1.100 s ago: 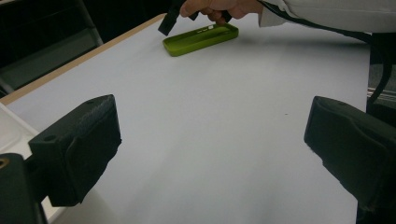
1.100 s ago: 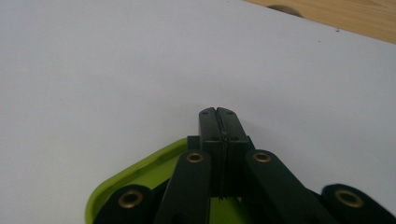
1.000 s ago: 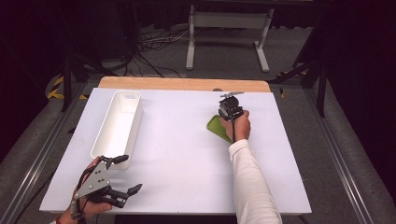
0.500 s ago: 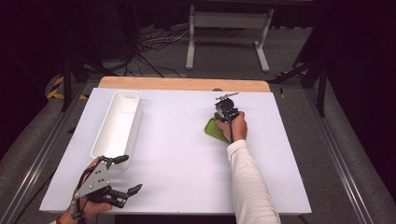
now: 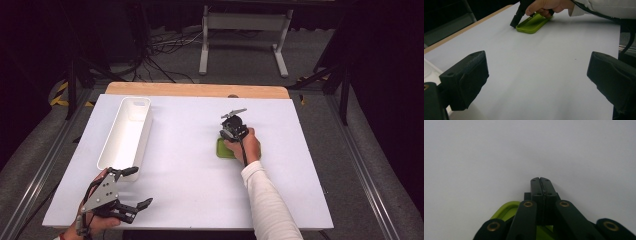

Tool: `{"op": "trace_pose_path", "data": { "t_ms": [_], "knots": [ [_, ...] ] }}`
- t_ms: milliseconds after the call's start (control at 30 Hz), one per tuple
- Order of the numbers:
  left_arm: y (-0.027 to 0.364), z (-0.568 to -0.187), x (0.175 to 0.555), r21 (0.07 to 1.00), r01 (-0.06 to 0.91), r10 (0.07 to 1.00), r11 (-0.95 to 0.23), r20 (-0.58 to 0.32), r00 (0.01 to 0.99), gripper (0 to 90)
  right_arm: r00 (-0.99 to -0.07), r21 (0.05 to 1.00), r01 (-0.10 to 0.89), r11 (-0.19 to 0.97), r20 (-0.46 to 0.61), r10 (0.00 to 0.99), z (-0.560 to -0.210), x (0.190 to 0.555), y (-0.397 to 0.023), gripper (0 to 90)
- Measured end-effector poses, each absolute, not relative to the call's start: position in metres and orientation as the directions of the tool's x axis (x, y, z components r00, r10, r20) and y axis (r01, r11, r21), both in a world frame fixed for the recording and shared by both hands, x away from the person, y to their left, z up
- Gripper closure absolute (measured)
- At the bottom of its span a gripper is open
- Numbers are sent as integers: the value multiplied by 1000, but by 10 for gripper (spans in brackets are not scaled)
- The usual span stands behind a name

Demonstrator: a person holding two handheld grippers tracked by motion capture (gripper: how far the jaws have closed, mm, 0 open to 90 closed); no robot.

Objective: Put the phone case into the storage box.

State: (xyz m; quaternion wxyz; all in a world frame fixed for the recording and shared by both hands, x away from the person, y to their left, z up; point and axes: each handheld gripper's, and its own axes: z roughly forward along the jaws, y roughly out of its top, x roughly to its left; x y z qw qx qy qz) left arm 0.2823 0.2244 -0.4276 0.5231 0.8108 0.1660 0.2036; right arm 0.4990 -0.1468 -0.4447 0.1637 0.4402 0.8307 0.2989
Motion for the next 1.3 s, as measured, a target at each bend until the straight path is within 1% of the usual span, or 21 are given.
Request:
{"op": "trace_pose_path", "data": {
  "t_ms": [100, 167, 367, 467, 533, 667, 700, 767, 833, 900, 1067, 1133, 1300],
  "knots": [
    [223, -428, 283, 916, 60, 484, -397, 153, 862, 42, -583, 642, 628, 440, 13, 813, -445, 487, -147, 900],
    [223, -428, 283, 919, 61, 494, -390, 153, 856, 43, -610, 649, 607, 460, 9, 793, -446, 479, -147, 900],
    [222, -428, 282, 918, 59, 497, -393, 158, 853, 44, -619, 675, 594, 437, 37, 784, -450, 452, -156, 900],
    [221, -428, 281, 917, 56, 497, -396, 163, 852, 44, -622, 672, 612, 417, 83, 779, -450, 442, -162, 900],
    [220, -427, 281, 912, 47, 491, -407, 176, 853, 45, -638, 675, 593, 439, 62, 767, -451, 435, -163, 900],
    [220, -427, 281, 913, 49, 492, -405, 172, 853, 45, -670, 667, 554, 498, 1, 742, -450, 419, -162, 900],
    [219, -427, 281, 913, 50, 494, -404, 172, 852, 45, -670, 667, 554, 498, 1, 742, -450, 419, -162, 900],
    [219, -427, 281, 910, 47, 493, -412, 180, 851, 45, -696, 658, 512, 552, -58, 715, -449, 408, -159, 900],
    [219, -428, 281, 911, 49, 493, -409, 175, 852, 44, -712, 651, 489, 581, -86, 697, -449, 401, -158, 900],
    [219, -427, 280, 912, 47, 495, -408, 177, 851, 45, -736, 644, 468, 606, -96, 670, -448, 389, -161, 900],
    [219, -427, 281, 910, 46, 492, -413, 180, 852, 44, -752, 638, 458, 619, -93, 652, -448, 378, -166, 900],
    [218, -428, 281, 912, 45, 495, -408, 180, 850, 45, -768, 632, 438, 639, -106, 632, -447, 367, -170, 900],
    [218, -428, 280, 909, 48, 495, -414, 181, 850, 44, -777, 631, 432, 644, -101, 621, -447, 355, -176, 900]
  ]
}}
